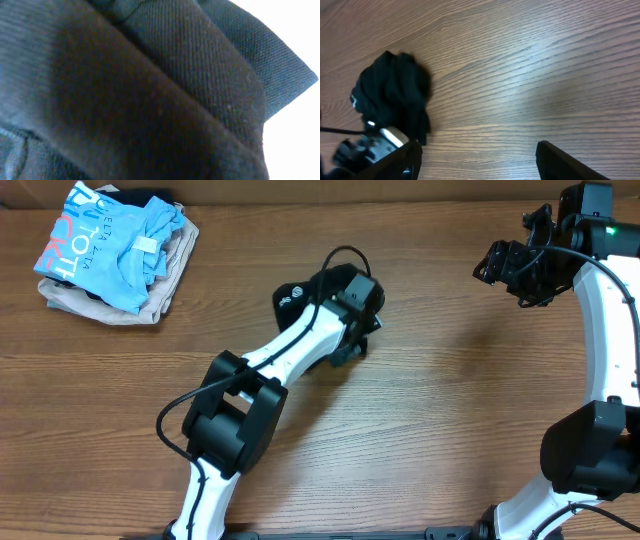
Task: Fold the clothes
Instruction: 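Carry the bundle with the left gripper to the clothes stack top left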
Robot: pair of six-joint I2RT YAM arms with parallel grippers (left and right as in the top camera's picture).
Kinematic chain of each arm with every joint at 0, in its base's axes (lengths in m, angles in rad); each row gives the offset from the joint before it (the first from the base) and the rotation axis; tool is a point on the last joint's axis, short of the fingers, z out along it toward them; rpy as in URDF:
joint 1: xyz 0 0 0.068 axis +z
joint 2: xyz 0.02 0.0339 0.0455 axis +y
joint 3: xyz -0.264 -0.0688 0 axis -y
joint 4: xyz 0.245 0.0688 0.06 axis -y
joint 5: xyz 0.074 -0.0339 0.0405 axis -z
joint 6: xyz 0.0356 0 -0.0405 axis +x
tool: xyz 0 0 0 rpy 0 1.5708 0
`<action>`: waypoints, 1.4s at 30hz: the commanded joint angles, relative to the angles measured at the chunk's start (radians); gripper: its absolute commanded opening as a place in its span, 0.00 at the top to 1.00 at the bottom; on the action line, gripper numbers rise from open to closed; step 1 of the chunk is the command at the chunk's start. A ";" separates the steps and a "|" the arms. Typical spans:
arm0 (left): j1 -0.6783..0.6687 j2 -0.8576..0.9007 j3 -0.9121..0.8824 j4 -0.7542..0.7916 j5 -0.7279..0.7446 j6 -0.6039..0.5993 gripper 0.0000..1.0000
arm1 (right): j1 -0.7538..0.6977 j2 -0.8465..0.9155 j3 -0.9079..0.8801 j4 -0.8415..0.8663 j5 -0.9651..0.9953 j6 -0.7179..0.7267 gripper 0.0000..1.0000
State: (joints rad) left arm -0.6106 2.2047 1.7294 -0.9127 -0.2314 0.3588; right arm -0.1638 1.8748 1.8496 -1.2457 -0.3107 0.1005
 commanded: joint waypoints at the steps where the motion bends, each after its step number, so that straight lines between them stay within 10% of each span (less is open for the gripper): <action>1: 0.043 -0.002 0.205 -0.092 -0.067 -0.134 0.96 | -0.002 -0.013 0.015 0.005 -0.005 -0.004 0.24; 11: 0.195 -0.002 0.793 -0.377 -0.066 -0.164 0.96 | -0.002 -0.014 0.015 0.002 0.004 -0.004 0.23; 22: 0.512 -0.002 0.930 -0.373 -0.068 -0.068 0.96 | 0.000 -0.014 0.015 -0.003 0.002 -0.003 0.23; 42: 0.986 0.005 0.866 0.150 0.097 0.169 0.96 | 0.001 -0.013 0.015 -0.034 0.002 0.004 0.23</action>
State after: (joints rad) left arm 0.3431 2.2223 2.6179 -0.8074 -0.2409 0.4808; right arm -0.1638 1.8748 1.8496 -1.2785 -0.3096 0.1009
